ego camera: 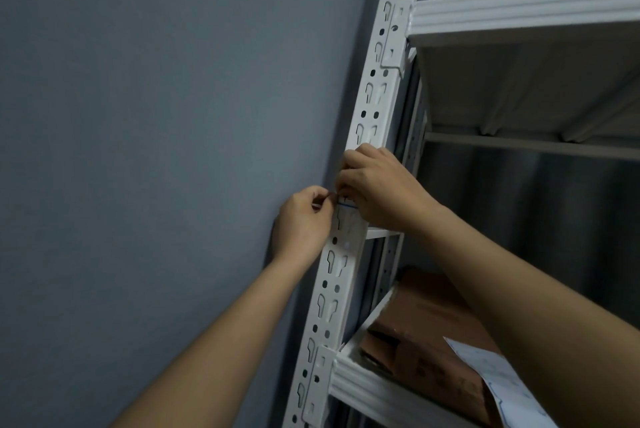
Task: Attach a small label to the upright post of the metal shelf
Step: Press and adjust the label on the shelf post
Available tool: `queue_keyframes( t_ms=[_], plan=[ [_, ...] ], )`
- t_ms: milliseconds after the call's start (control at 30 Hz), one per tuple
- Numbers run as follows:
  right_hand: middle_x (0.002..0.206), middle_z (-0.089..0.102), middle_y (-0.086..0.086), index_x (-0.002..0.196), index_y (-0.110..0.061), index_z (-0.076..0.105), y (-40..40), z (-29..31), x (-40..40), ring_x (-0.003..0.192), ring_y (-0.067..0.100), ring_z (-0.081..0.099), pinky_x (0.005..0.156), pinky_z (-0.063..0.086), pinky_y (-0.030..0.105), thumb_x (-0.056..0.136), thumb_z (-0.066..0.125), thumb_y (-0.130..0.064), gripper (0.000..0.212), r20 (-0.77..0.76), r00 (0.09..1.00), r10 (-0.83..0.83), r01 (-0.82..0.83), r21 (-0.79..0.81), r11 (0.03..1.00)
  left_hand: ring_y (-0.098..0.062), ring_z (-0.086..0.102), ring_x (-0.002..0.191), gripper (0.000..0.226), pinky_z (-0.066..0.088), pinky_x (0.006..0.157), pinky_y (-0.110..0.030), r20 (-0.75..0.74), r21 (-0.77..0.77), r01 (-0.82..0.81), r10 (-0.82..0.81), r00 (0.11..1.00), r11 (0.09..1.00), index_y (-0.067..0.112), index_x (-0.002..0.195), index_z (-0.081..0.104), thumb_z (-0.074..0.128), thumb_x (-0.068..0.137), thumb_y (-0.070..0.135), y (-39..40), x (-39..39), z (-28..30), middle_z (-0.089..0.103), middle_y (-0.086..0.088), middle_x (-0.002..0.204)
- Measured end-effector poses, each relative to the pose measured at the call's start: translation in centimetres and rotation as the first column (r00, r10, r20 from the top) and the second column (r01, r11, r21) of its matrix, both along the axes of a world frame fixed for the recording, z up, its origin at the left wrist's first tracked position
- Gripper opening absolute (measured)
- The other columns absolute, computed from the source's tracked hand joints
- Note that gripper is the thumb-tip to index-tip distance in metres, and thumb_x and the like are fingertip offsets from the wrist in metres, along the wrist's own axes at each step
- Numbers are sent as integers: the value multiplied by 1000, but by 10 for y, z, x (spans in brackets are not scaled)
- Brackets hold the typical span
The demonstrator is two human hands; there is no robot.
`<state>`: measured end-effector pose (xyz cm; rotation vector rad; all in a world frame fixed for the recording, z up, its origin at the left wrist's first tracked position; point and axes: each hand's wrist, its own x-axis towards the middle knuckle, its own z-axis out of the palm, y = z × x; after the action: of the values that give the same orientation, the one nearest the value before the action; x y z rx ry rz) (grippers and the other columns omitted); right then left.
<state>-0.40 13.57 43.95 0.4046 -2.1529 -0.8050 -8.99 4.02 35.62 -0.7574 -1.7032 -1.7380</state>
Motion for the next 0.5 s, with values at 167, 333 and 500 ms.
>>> queue_keyframes(
  t_ms=[167,333,500],
  plan=[
    [105,56,1,102,-17,68,2,1,0,101,21,48,85,42,38,87,61,-11,18,9,999,31,-31,-3,1000,-13,65,76,22,54,74,-37,-9,0,13,-13,1000,1000,35,69,60,58,90,29,-2,0,0,68,11,76],
    [90,61,6,90,-14,74,5,2,1,87,26,54,69,50,43,81,71,-9,10,-43,993,106,-105,26,994,-11,66,80,11,55,78,-40,-23,30,45,-45,999,999,27,87,70,60,90,29,-2,0,-4,70,8,82],
    [84,59,3,82,-15,74,9,-4,0,80,23,54,61,50,40,74,76,-5,13,-110,982,150,-148,29,989,-8,64,84,16,54,80,-37,-33,-7,40,-40,999,999,27,102,69,57,92,28,-3,8,-6,70,9,91]
  ],
)
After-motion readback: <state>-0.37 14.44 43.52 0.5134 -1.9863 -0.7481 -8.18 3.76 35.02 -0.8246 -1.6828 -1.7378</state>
